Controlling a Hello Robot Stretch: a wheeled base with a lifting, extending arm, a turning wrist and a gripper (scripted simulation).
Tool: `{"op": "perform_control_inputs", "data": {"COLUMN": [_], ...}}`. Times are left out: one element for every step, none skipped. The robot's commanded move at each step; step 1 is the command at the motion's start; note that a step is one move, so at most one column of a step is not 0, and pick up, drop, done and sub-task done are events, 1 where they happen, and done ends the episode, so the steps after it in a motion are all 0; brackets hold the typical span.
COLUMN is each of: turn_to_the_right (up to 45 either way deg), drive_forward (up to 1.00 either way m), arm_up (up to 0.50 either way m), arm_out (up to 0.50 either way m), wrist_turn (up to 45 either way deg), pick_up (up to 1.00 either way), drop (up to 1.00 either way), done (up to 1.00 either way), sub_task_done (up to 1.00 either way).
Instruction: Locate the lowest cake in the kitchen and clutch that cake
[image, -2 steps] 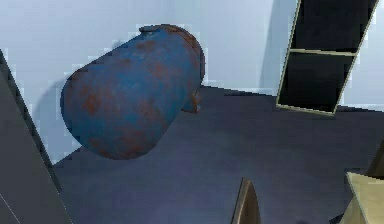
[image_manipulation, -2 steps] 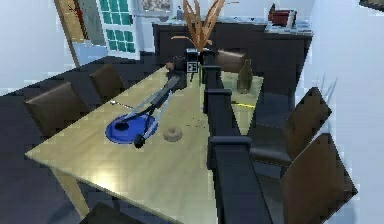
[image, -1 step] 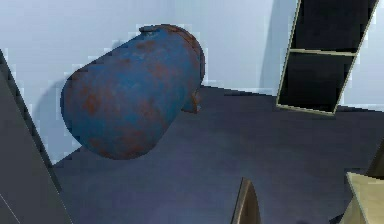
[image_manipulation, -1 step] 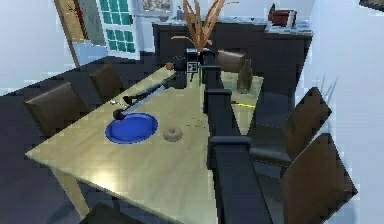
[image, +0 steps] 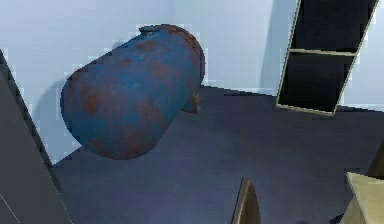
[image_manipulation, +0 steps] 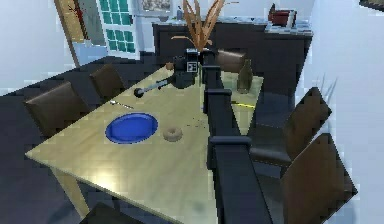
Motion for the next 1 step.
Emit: {"op": "perform_control_inputs", "data": {"turn_to_the_right": [0.0], "drive_forward": [0.0], "arm_up": [0.0], "arm_out": [0.0], "wrist_turn": [24.0], "pick_up": [0.0], "drop": [0.0], "done": [0.0], "sub_task_done": [0.0]}}
